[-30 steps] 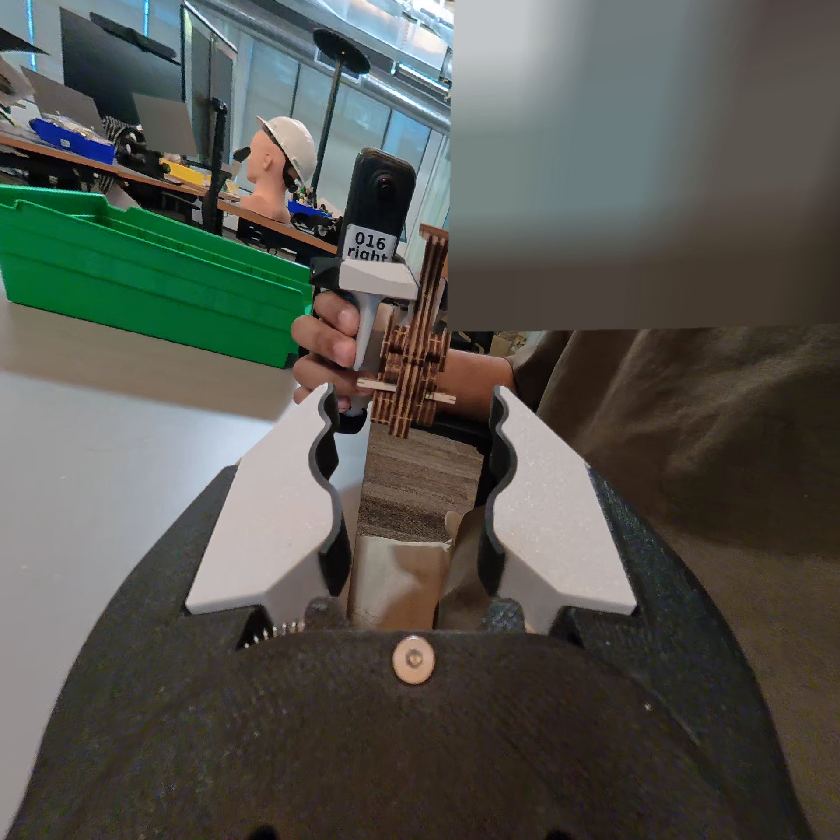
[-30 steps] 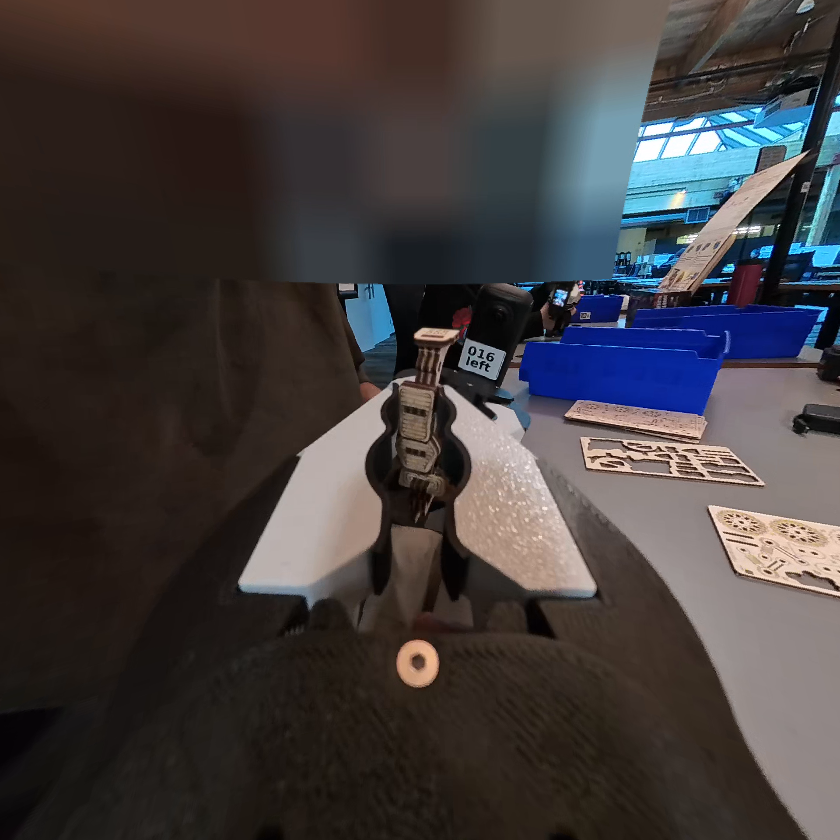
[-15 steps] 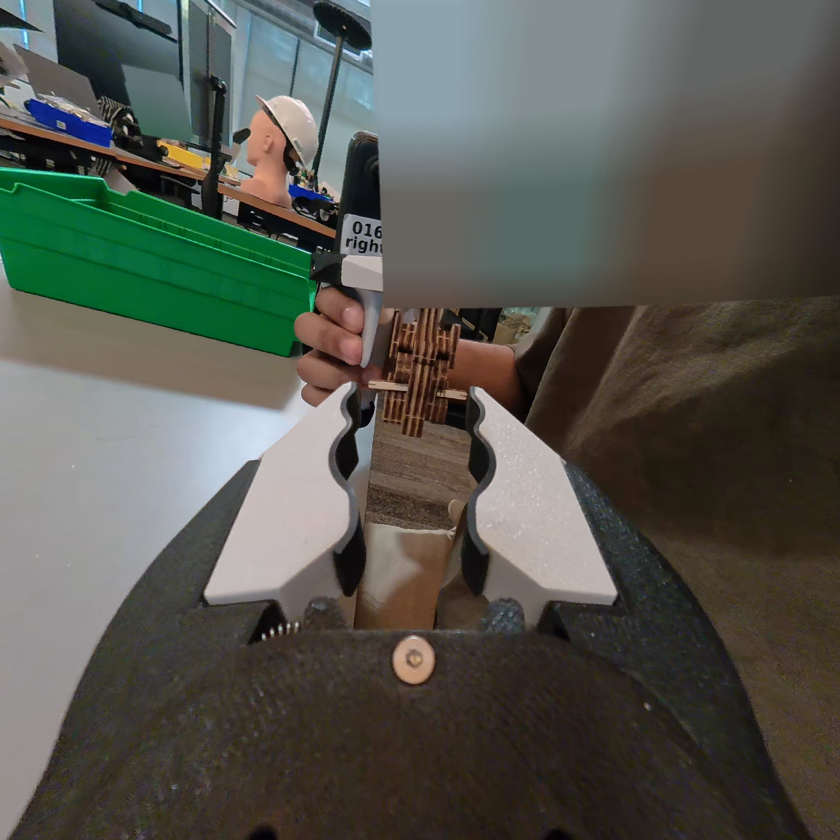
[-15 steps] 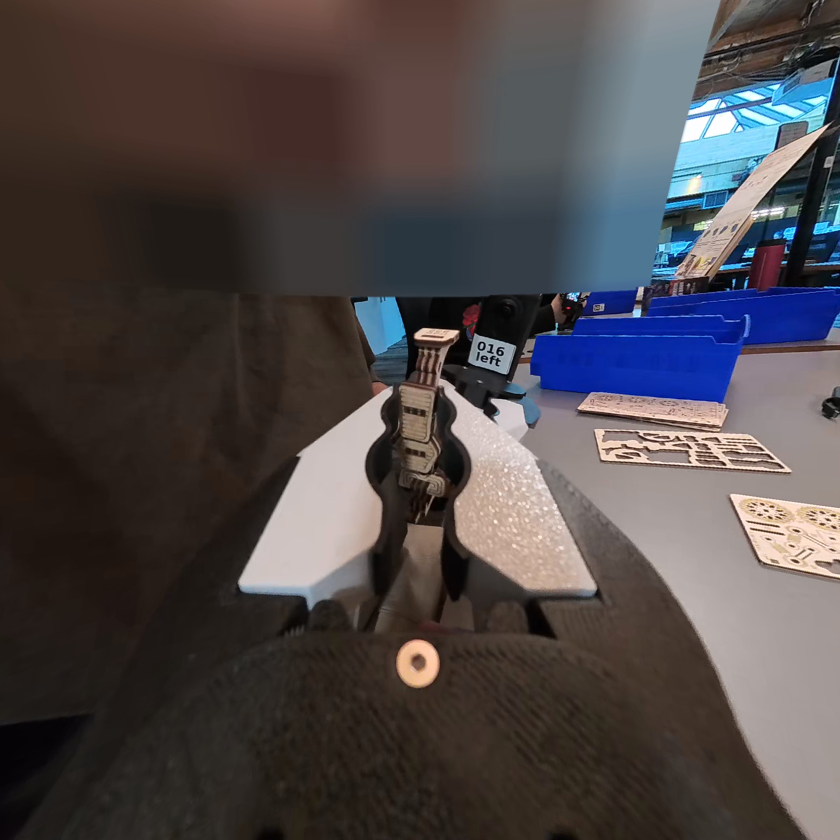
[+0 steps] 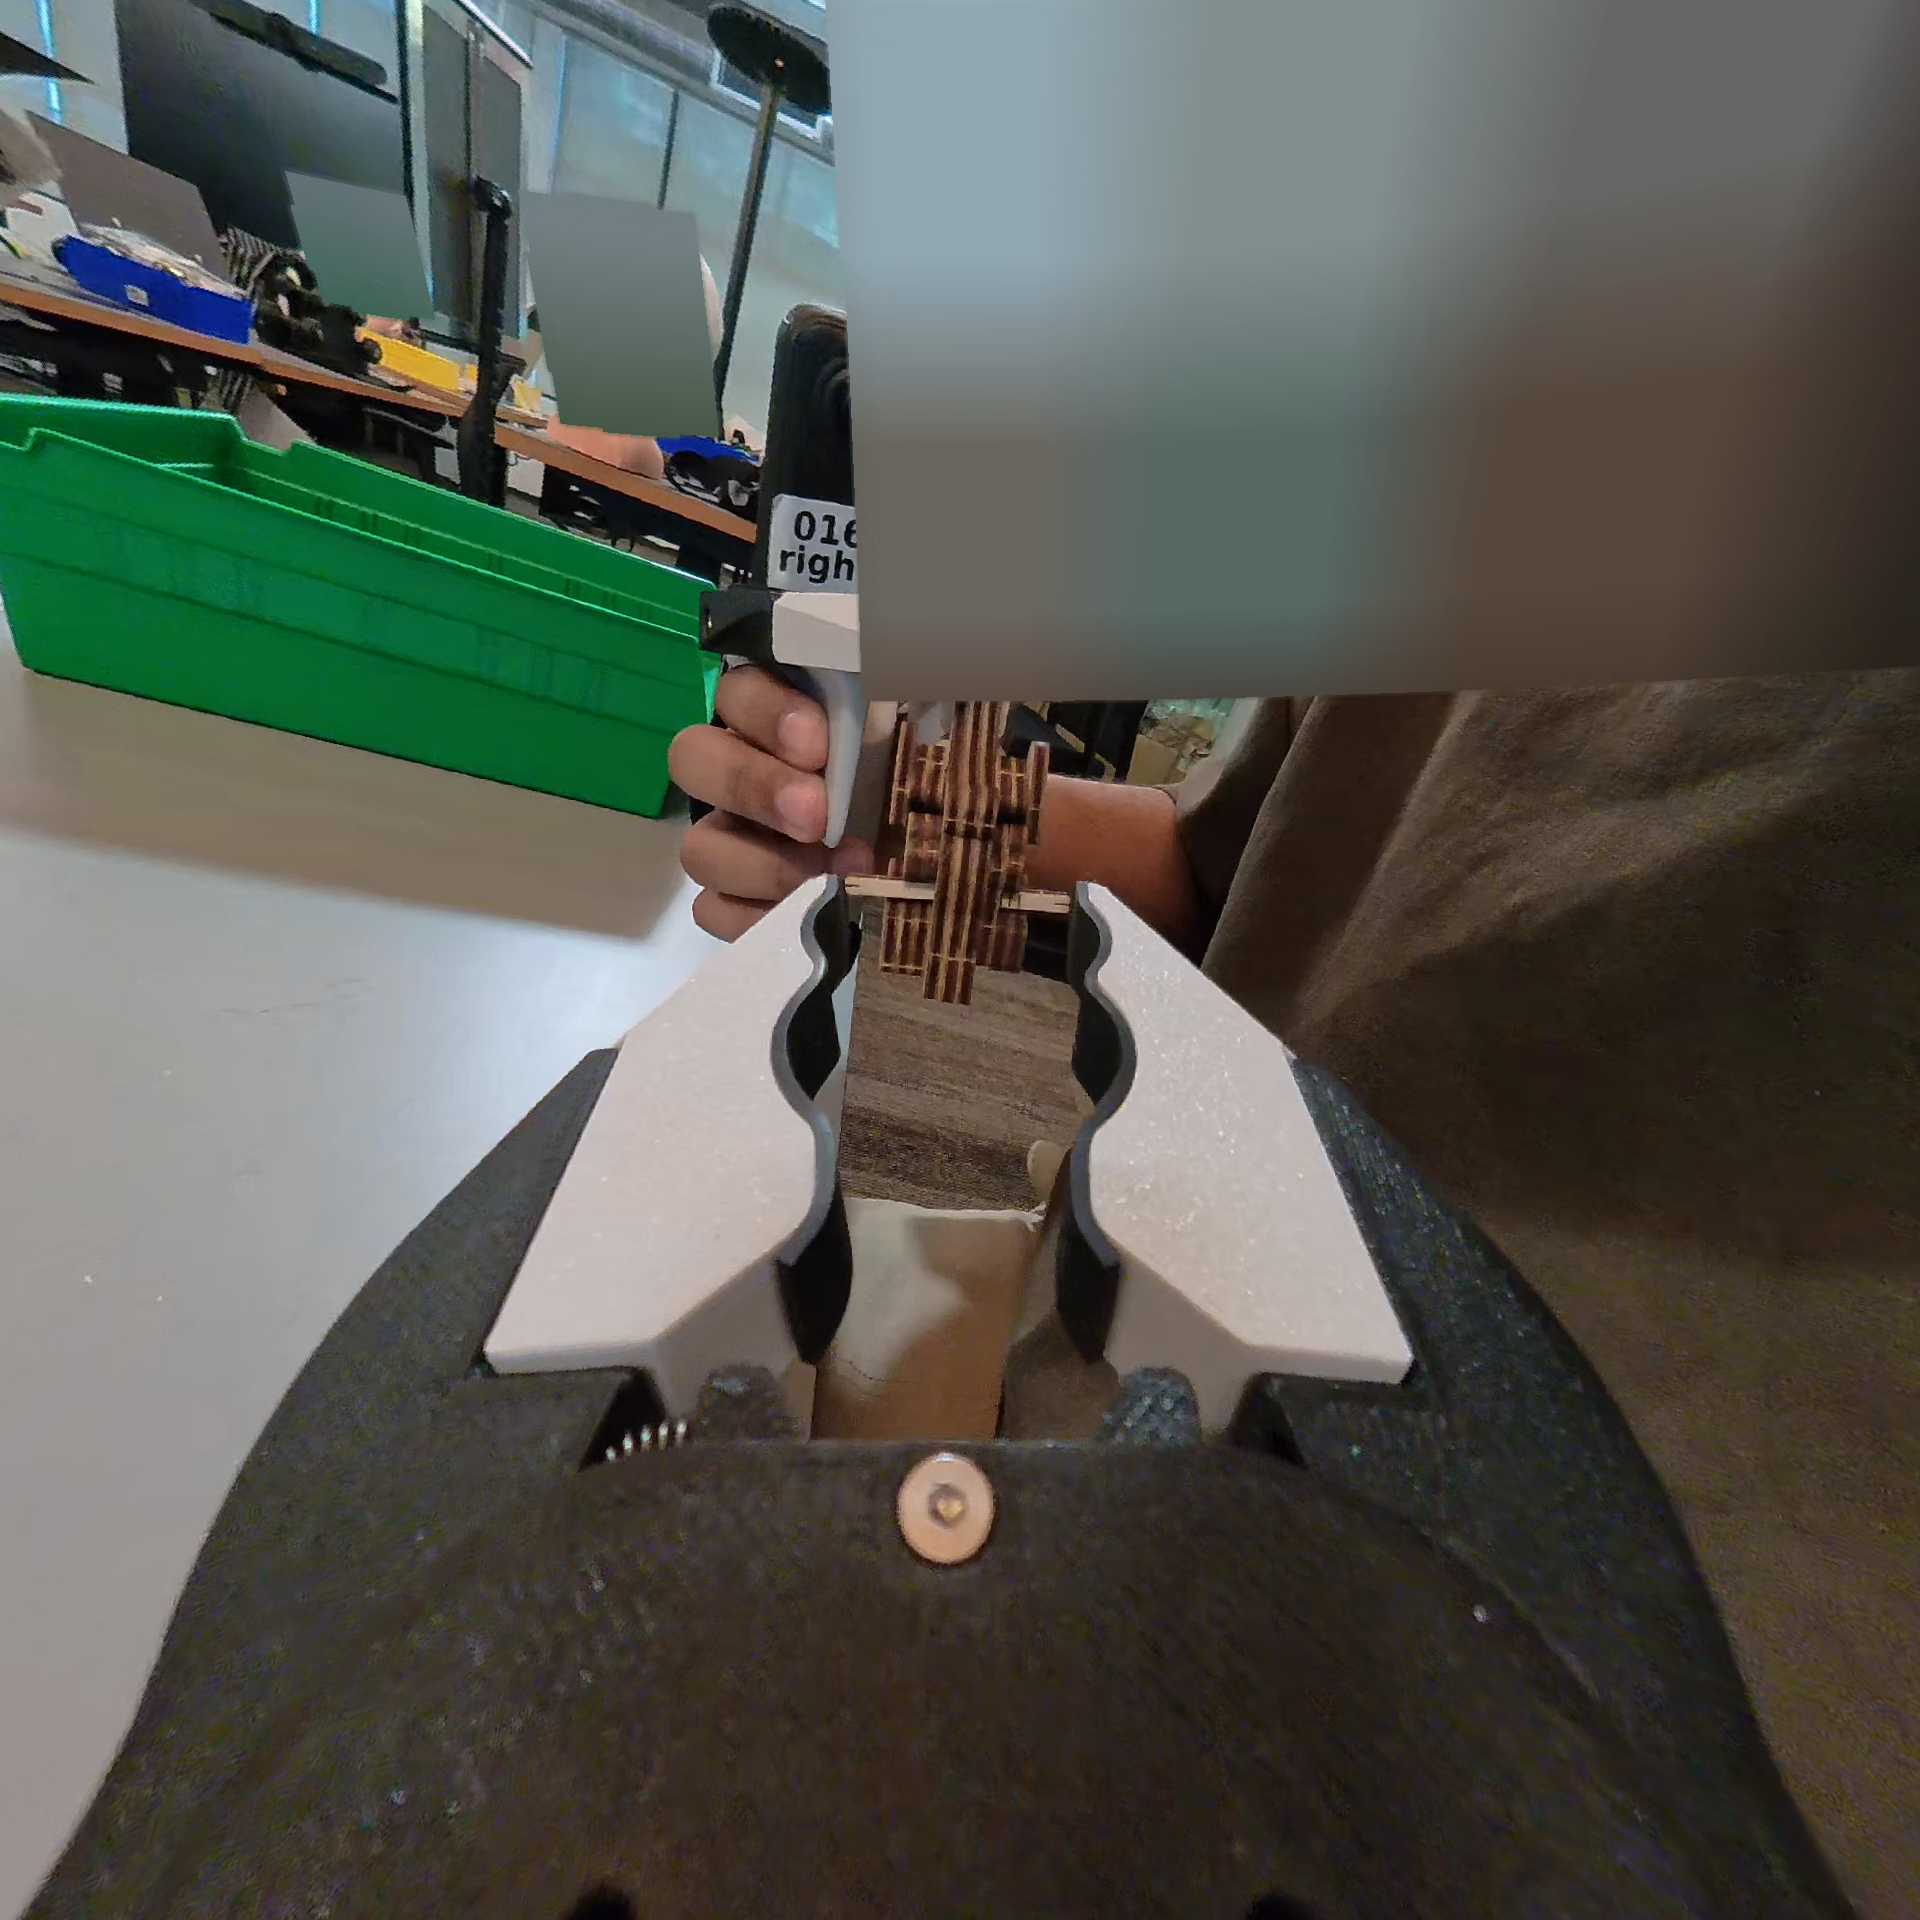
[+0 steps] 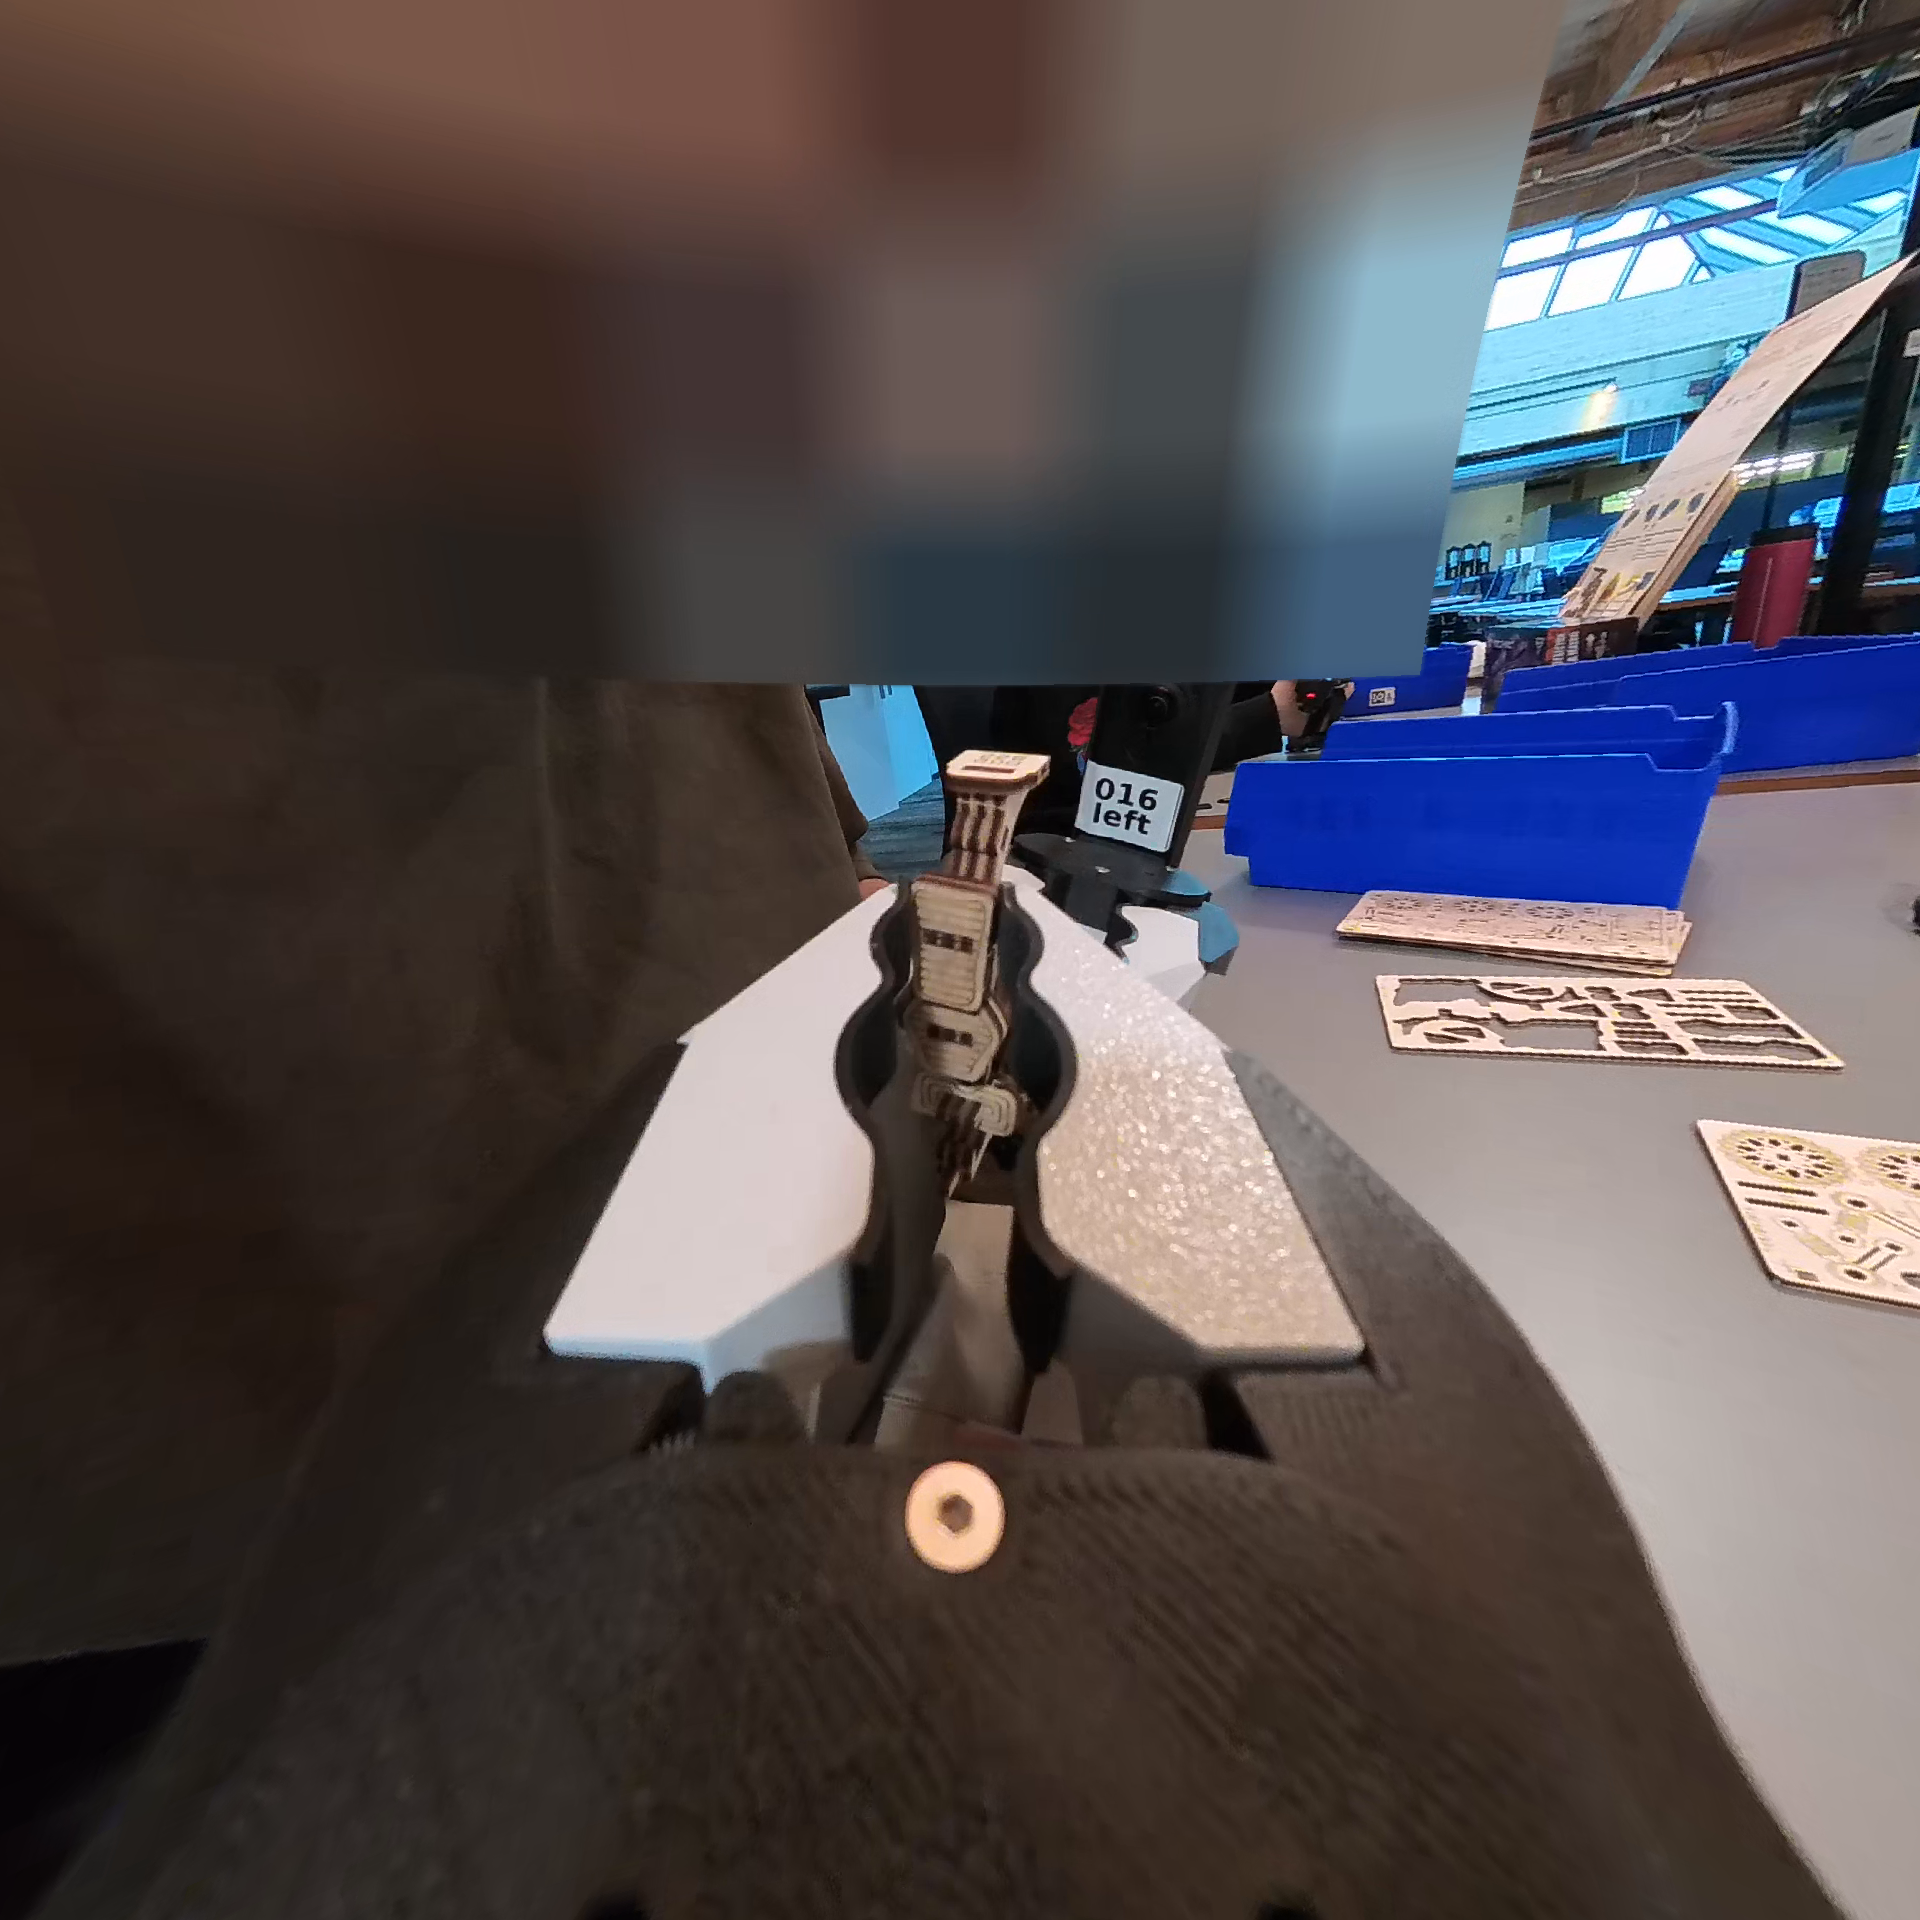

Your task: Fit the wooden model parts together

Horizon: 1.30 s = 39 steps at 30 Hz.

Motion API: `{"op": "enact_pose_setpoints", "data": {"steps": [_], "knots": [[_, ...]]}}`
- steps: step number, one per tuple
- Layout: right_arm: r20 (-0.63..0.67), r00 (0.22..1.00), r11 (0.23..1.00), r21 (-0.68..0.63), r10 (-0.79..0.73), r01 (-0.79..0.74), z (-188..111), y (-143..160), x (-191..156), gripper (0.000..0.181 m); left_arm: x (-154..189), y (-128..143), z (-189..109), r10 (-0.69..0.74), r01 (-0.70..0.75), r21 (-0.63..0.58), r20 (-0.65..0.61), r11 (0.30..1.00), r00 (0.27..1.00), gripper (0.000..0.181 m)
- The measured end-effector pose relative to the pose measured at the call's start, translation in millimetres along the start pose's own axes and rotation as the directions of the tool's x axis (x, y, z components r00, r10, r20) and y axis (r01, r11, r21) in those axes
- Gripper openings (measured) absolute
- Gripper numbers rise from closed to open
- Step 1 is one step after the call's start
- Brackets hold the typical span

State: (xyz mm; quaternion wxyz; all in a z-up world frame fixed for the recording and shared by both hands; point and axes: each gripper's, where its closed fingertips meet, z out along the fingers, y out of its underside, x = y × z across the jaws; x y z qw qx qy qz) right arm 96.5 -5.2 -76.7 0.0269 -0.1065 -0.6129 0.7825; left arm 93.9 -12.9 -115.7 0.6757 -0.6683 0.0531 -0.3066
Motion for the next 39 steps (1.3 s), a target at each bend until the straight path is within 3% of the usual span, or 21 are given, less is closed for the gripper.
{"op": "enact_pose_setpoints", "data": {"steps": [31,39], "knots": [[-0.001,1.000,0.999,0.027,0.019,-0.019,-0.4,-4.9,0.6,0.014,4.1,-4.4,1.9,-0.025,0.025,0.007,-0.010,1.000,1.000,0.039],[-0.028,0.999,0.999,0.033,0.032,-0.031,-3.6,-5.8,7.0,0.014,-1.4,1.1,1.7,-0.046,0.046,-0.014,0.004,0.999,0.999,0.064]]}}
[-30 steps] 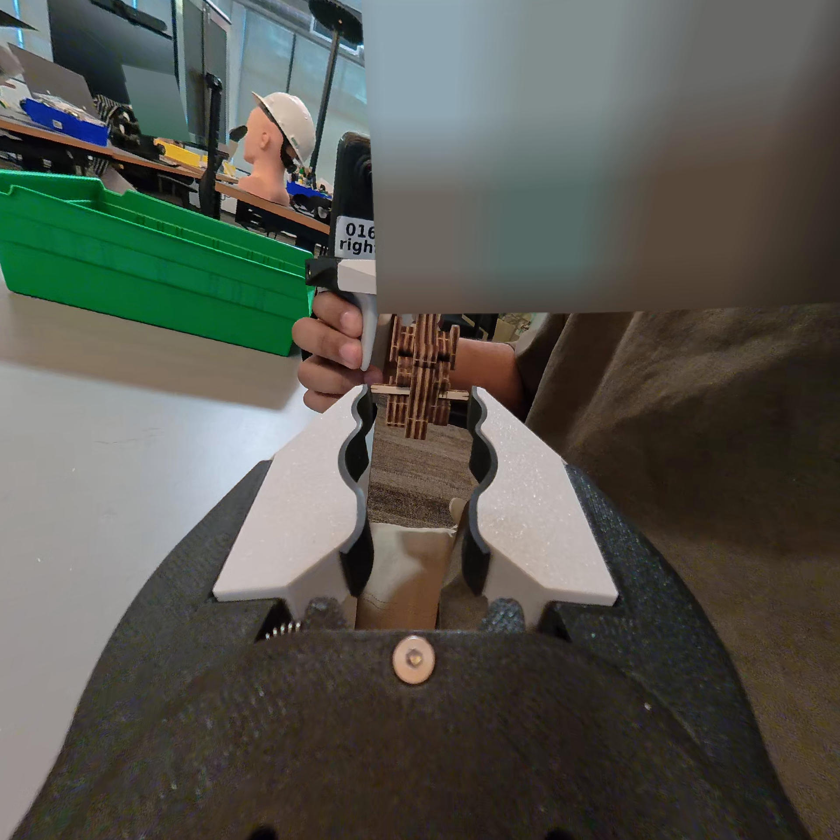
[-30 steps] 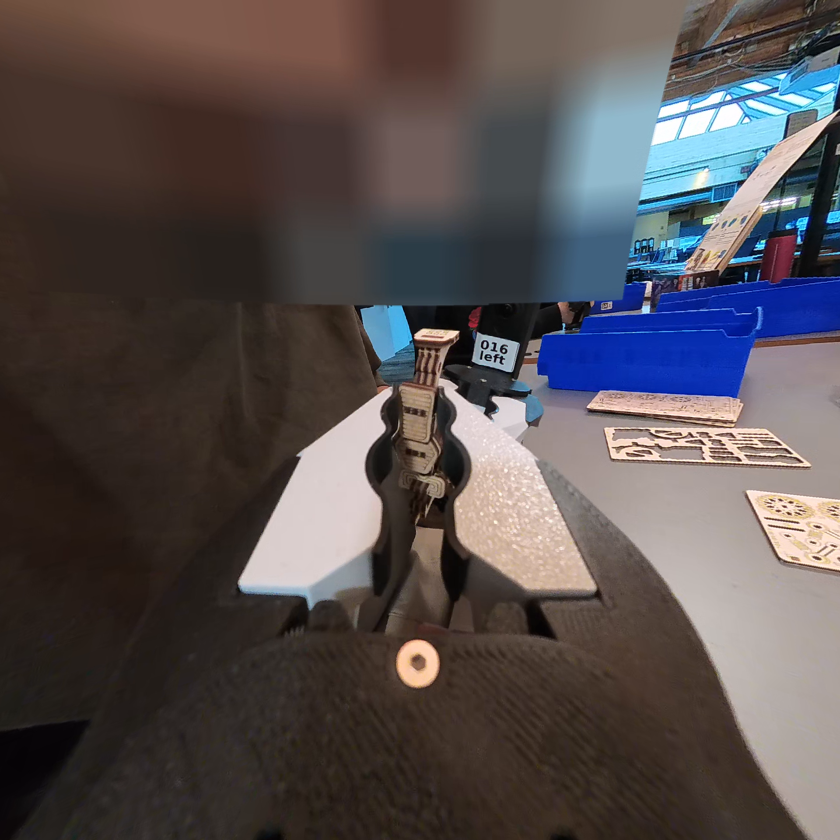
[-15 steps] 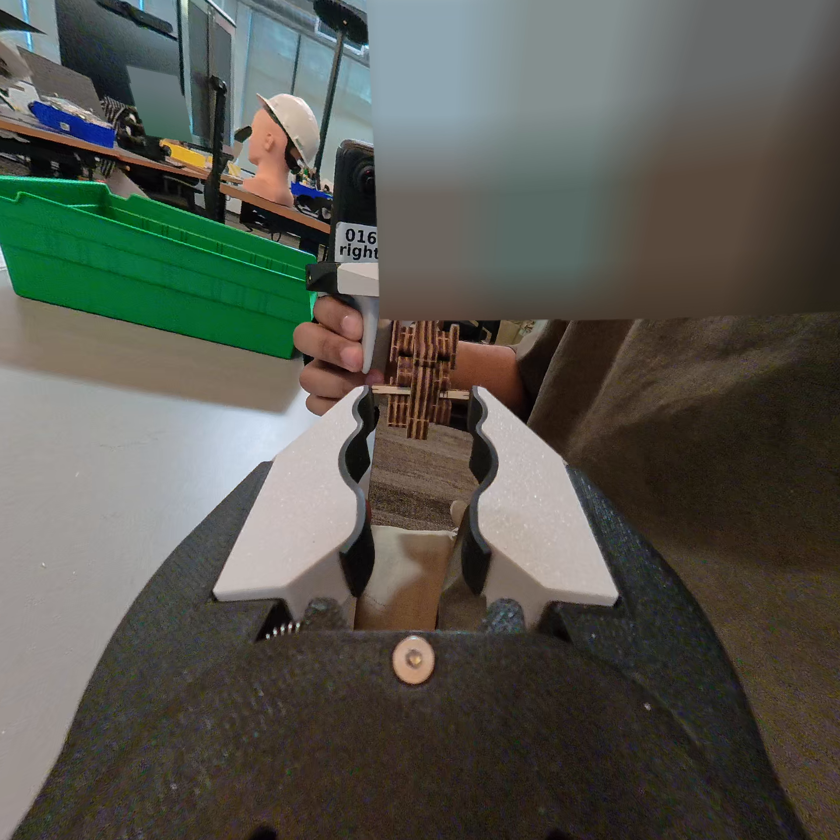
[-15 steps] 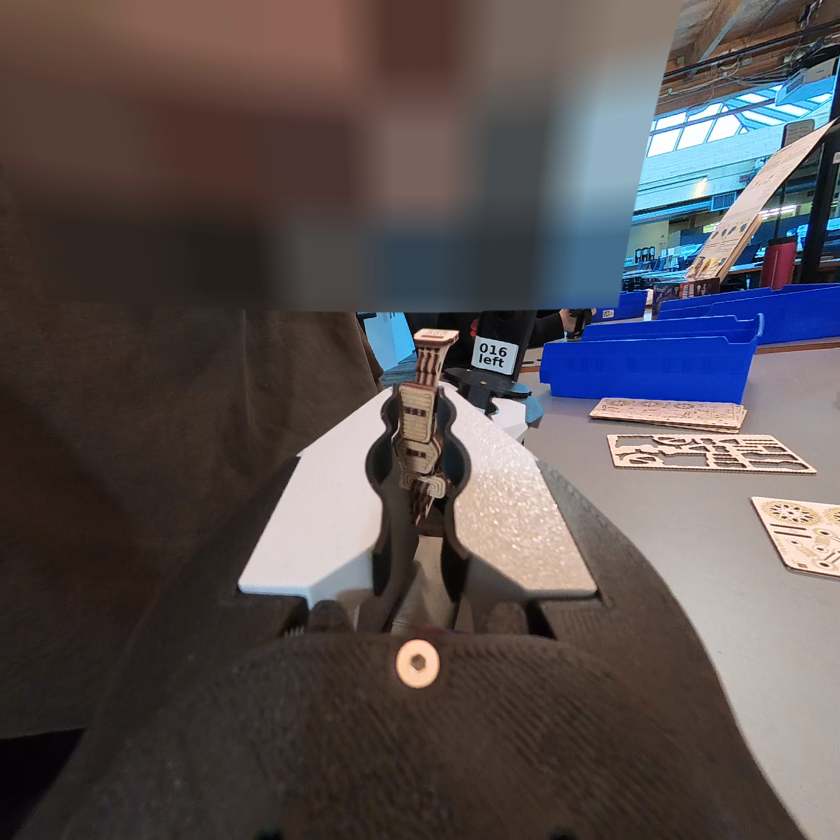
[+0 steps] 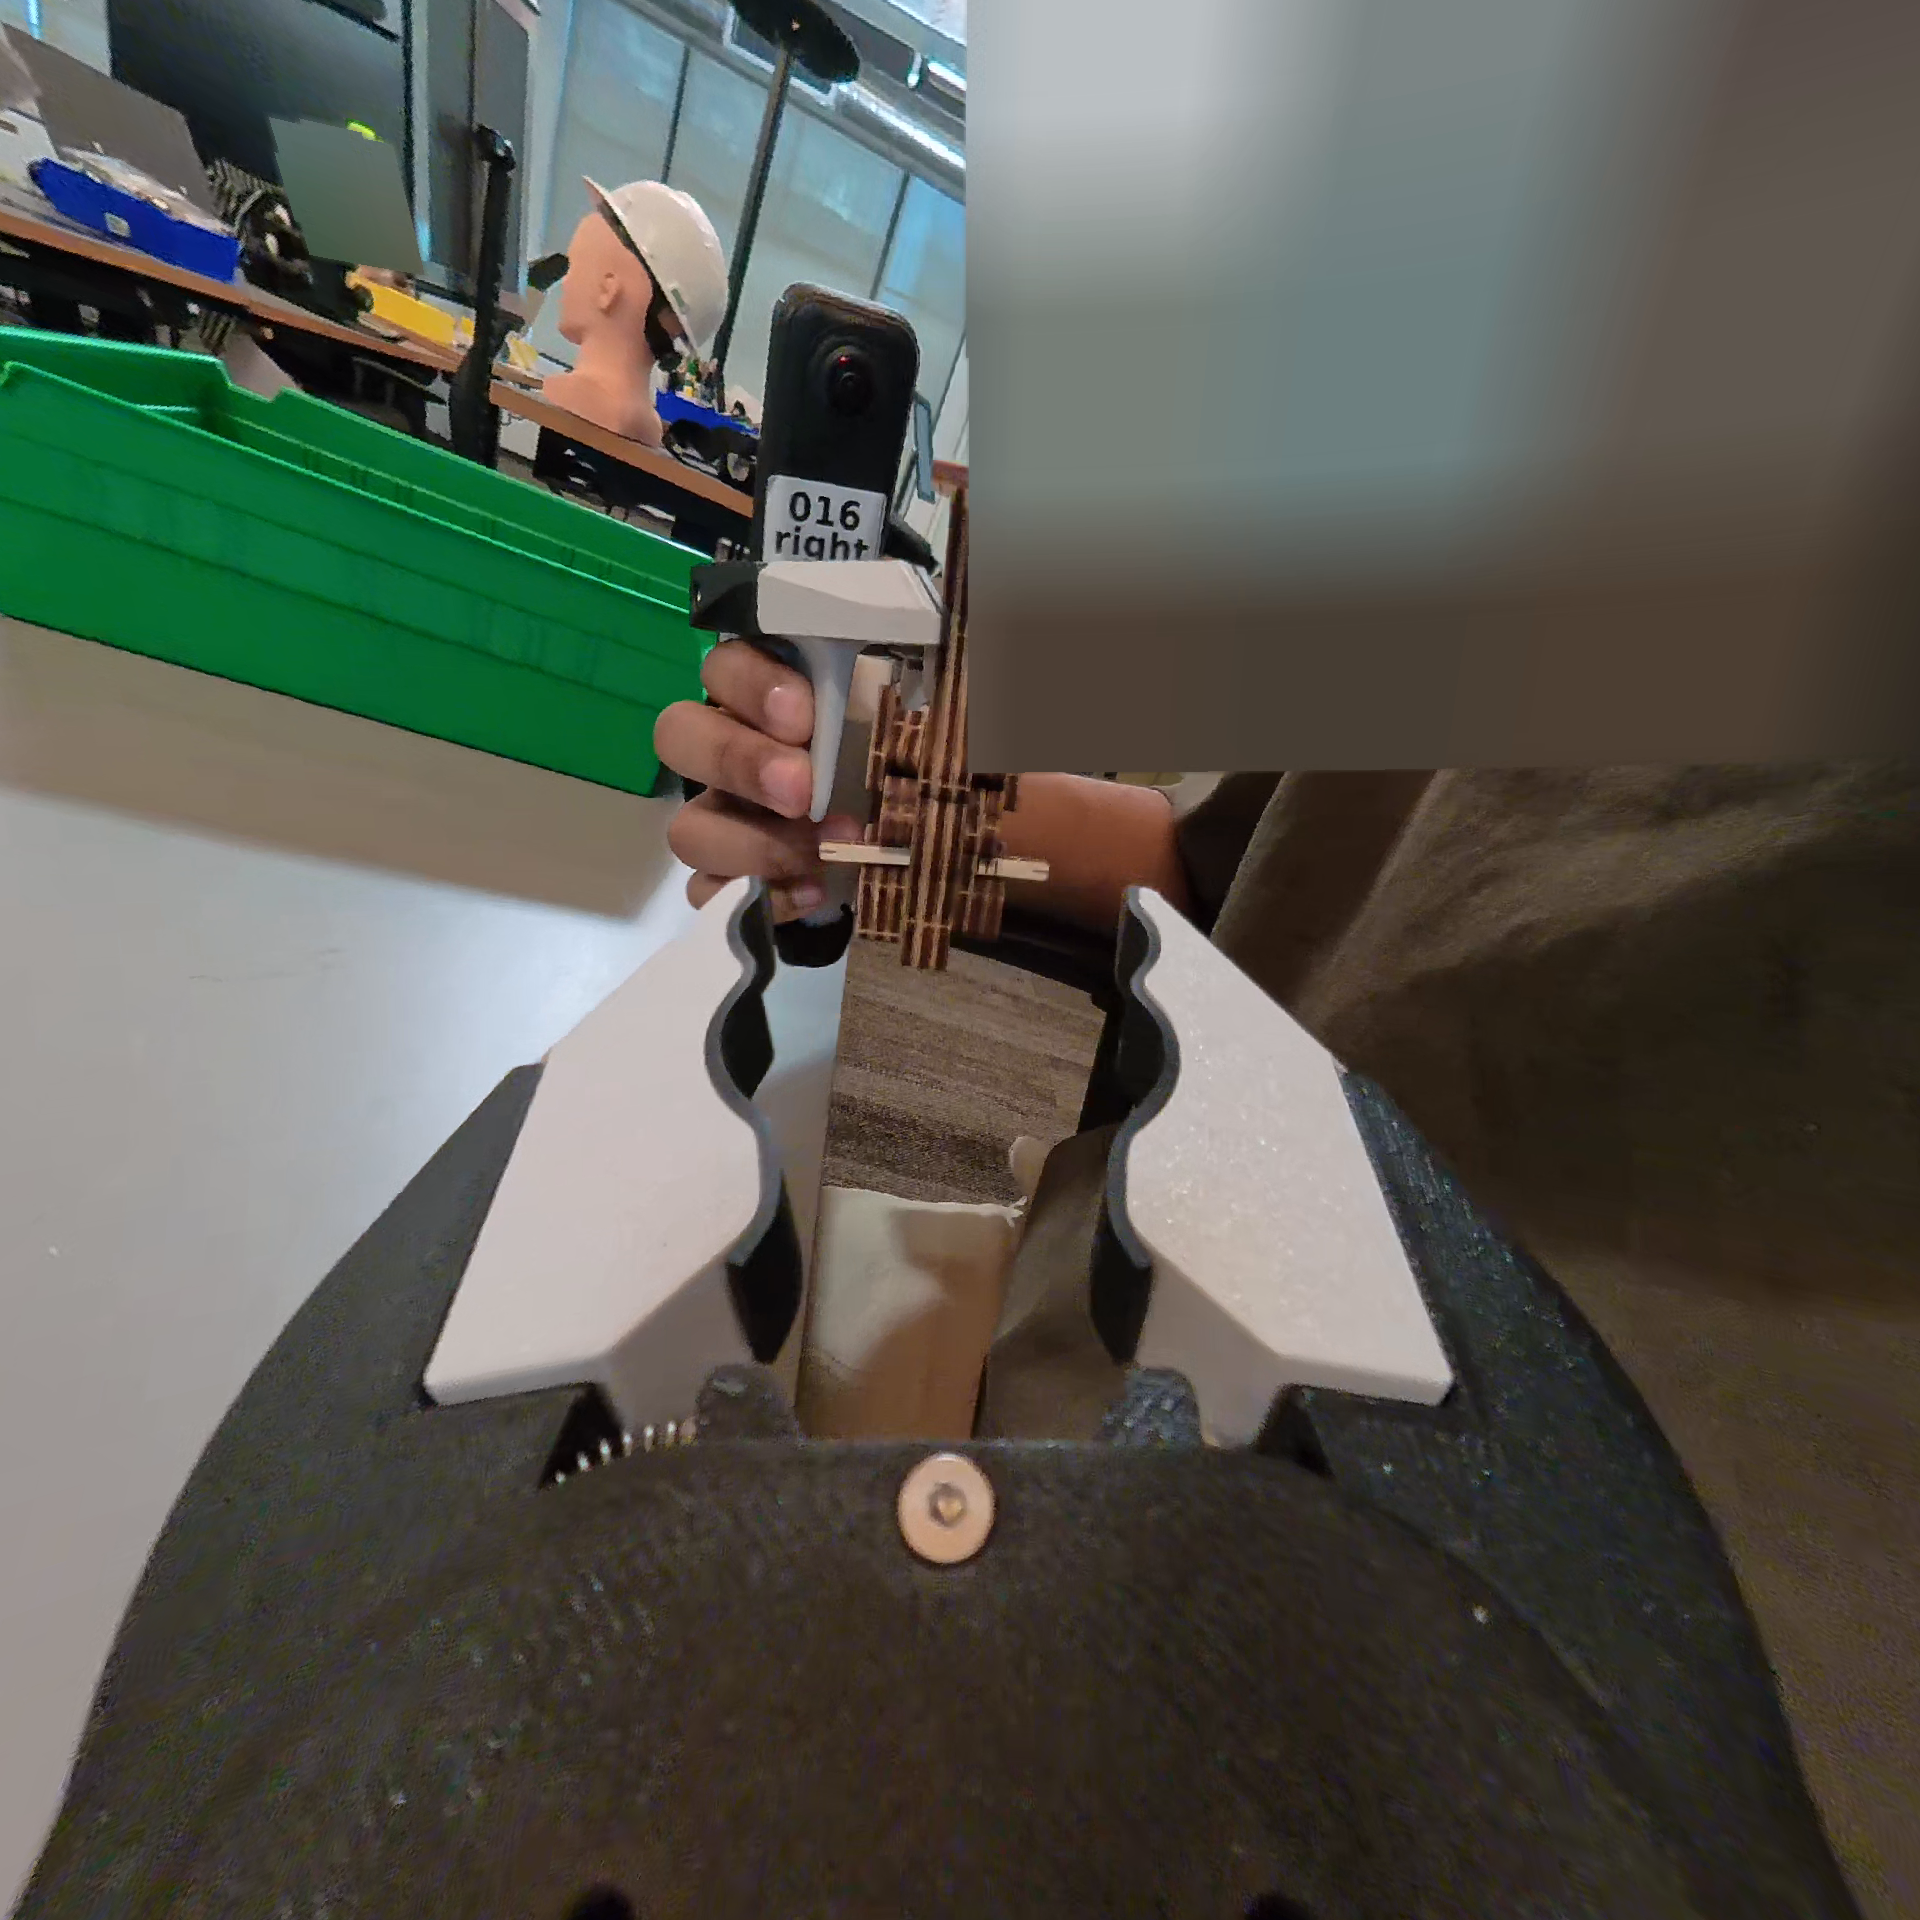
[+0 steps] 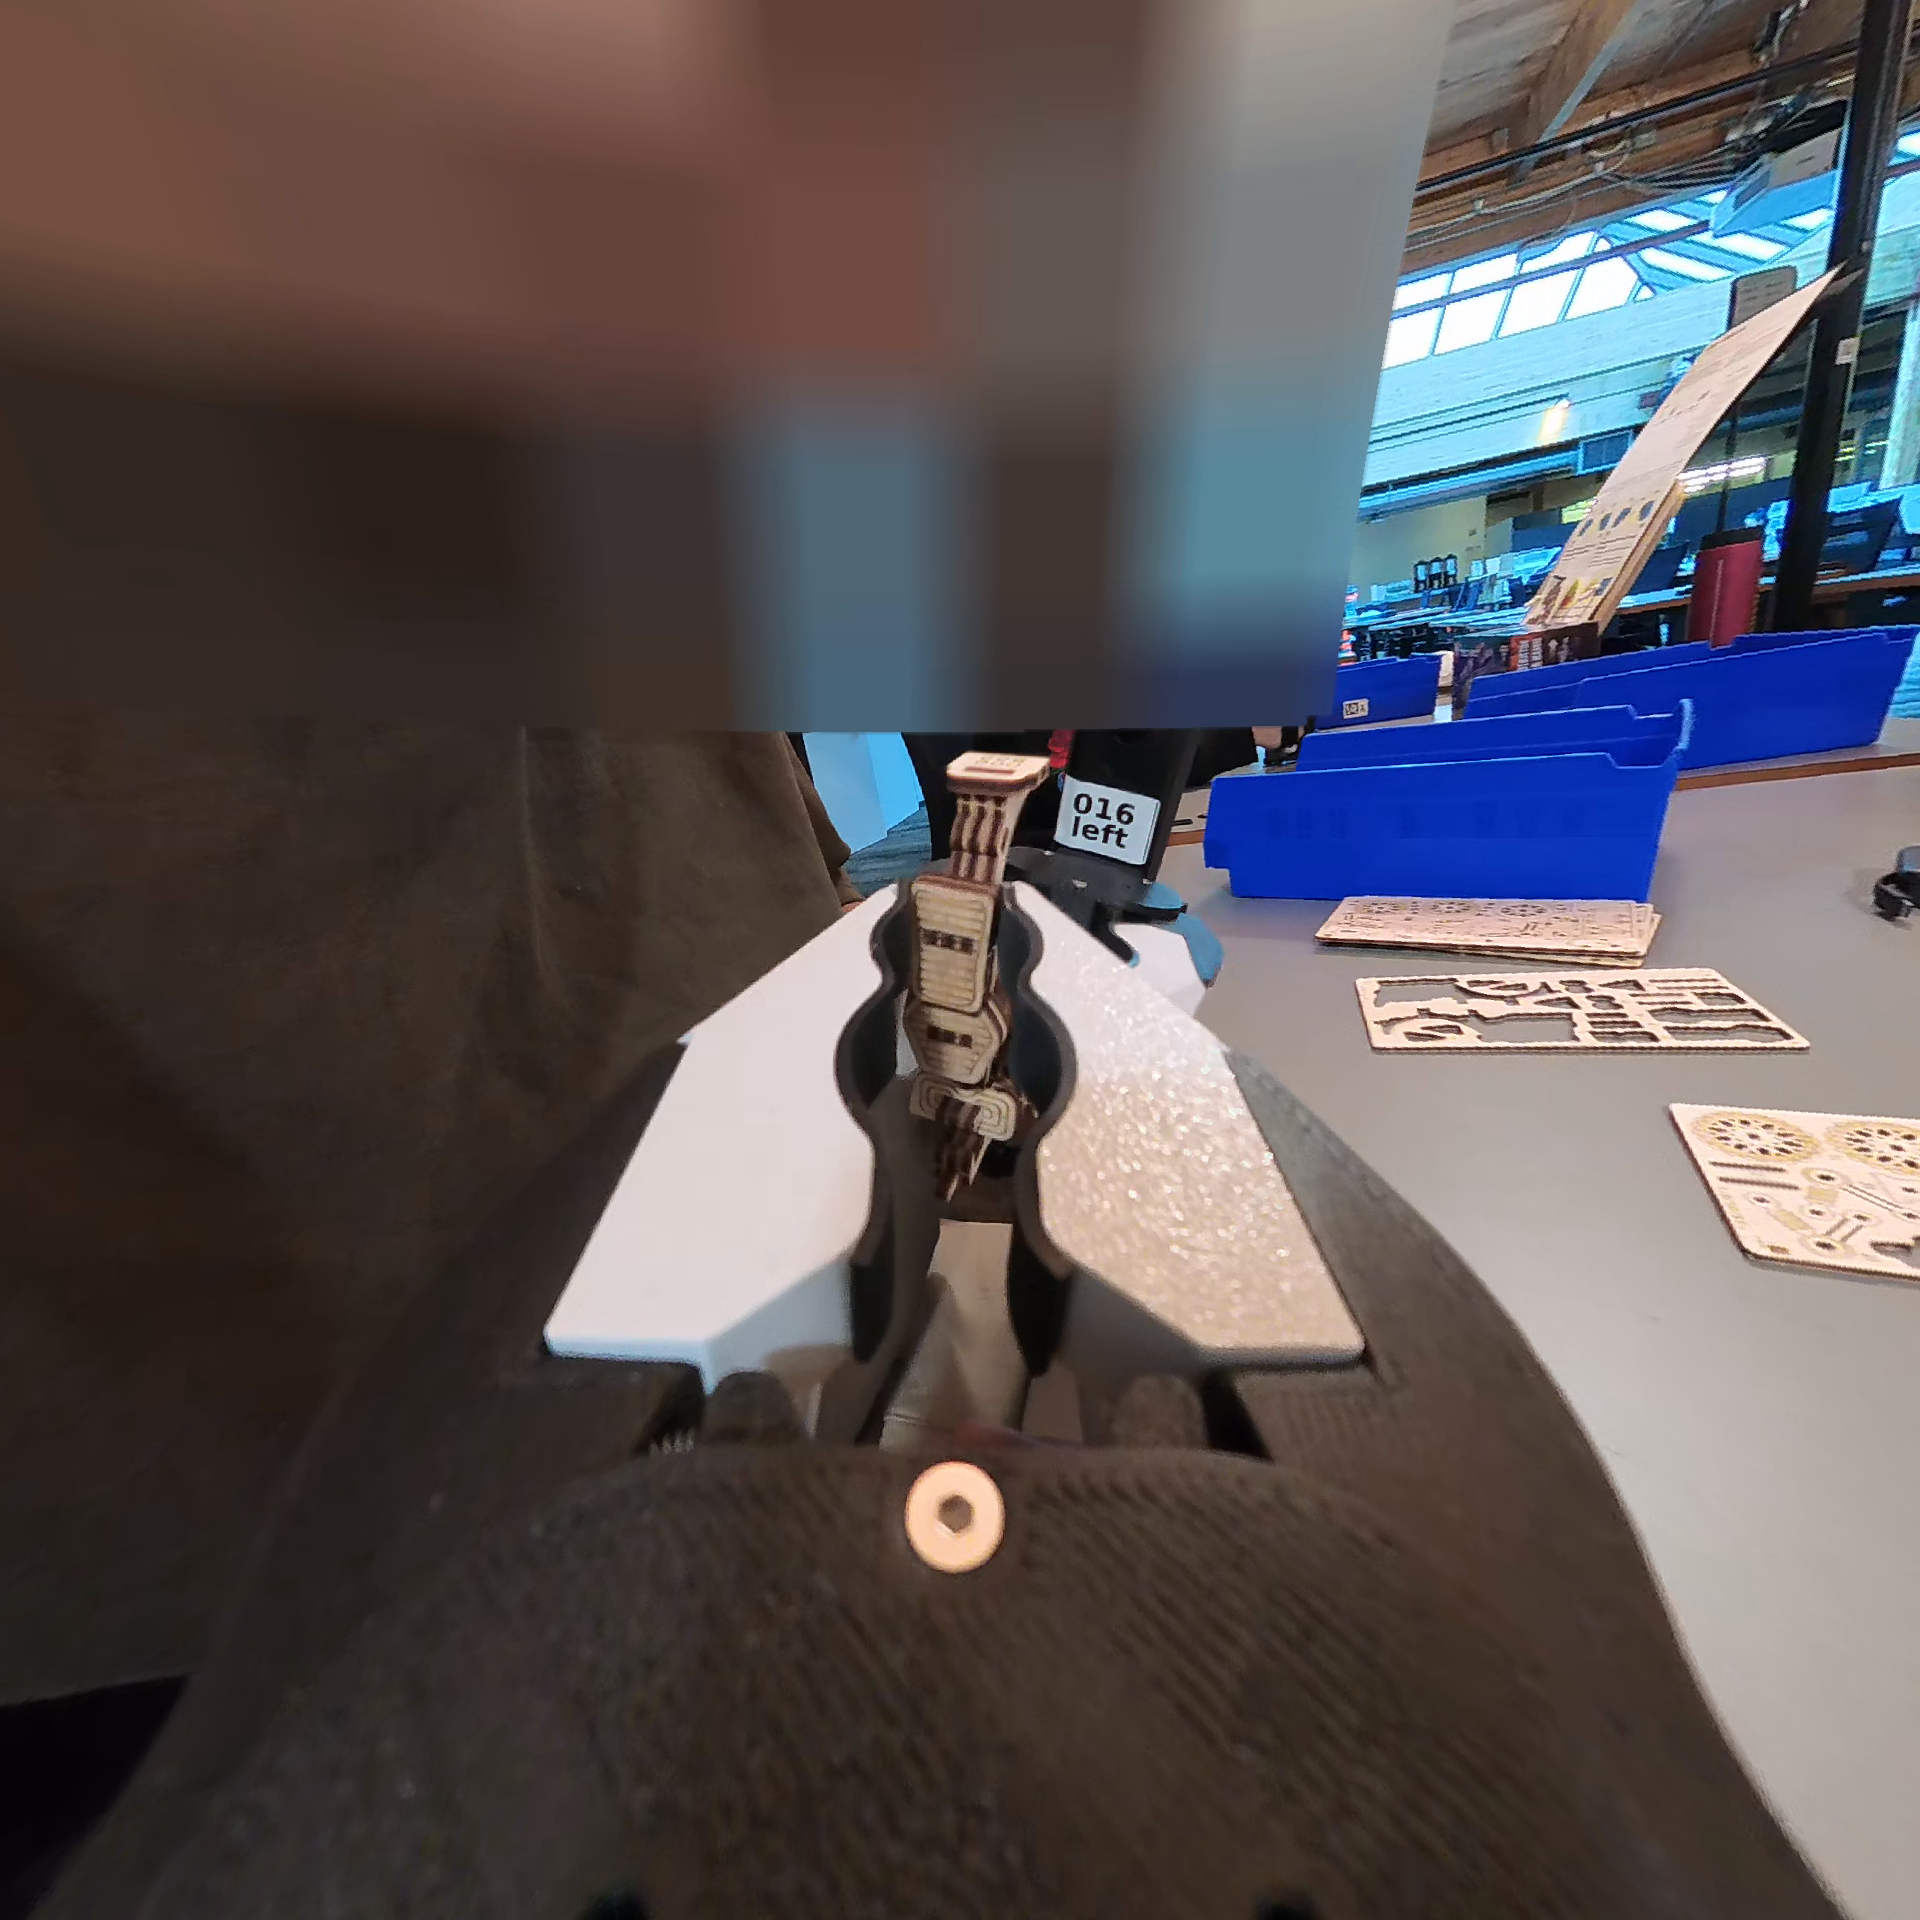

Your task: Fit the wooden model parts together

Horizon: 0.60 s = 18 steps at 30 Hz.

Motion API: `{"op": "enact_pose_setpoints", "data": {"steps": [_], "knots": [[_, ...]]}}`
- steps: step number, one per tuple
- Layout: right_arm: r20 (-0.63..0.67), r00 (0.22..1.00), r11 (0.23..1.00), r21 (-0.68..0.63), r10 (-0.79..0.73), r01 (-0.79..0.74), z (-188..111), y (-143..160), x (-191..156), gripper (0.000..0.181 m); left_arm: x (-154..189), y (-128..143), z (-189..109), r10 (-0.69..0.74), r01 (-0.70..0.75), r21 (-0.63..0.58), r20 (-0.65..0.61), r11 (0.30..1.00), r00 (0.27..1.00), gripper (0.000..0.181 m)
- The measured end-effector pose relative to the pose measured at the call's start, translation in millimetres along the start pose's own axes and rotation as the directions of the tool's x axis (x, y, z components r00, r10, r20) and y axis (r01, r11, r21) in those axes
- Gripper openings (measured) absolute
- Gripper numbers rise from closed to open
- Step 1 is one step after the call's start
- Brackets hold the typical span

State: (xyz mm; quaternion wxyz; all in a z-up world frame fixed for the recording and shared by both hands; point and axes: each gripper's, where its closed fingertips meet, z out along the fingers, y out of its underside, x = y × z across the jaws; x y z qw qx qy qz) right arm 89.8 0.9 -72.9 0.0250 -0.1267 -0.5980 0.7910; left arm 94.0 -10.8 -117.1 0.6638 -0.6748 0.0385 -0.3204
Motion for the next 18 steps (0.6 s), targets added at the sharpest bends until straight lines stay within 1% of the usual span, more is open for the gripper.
{"op": "enact_pose_setpoints", "data": {"steps": [2,4,6,8,10,12,14,16,18], "knots": [[-0.012,1.000,1.000,-0.003,0.012,-0.012,0.8,1.6,5.0,0.014,-5.7,0.2,-0.9,-0.001,0.001,0.002,0.028,1.000,1.000,0.069],[-0.051,0.998,0.999,-0.036,0.031,-0.033,-0.5,5.9,15.0,0.014,-14.9,-1.6,-3.4,-0.005,0.004,0.012,0.073,1.000,0.997,0.072],[-0.111,0.993,0.992,-0.109,0.044,-0.056,-4.6,14.1,25.0,0.013,-27.1,-6.0,-7.8,-0.012,0.007,0.036,0.134,0.999,0.991,0.074],[-0.174,0.984,0.966,-0.246,0.035,-0.078,-6.6,26.7,37.7,0.013,-41.8,-12.0,-14.7,-0.025,0.011,0.069,0.210,0.998,0.977,0.074],[-0.222,0.975,0.900,-0.427,-0.007,-0.091,-11.5,42.0,48.9,0.014,-55.5,-18.7,-23.5,-0.041,0.010,0.110,0.283,0.994,0.958,0.073],[-0.241,0.968,0.809,-0.582,-0.070,-0.086,-17.1,51.5,61.2,0.014,-67.3,-26.5,-33.8,-0.065,0.010,0.161,0.343,0.987,0.937,0.073],[-0.237,0.966,0.725,-0.683,-0.102,-0.091,-19.2,55.6,74.4,0.014,-81.3,-36.5,-48.4,-0.134,0.038,0.249,0.379,0.968,0.916,0.072],[-0.240,0.968,0.628,-0.765,-0.070,-0.145,-22.0,62.6,87.3,0.014,-96.2,-45.3,-65.6,-0.232,0.096,0.342,0.382,0.935,0.895,0.073],[-0.269,0.963,0.510,-0.830,-0.014,-0.225,-25.3,71.7,100.6,0.013,-107.3,-52.0,-81.2,-0.299,0.125,0.416,0.384,0.901,0.874,0.073]]}}
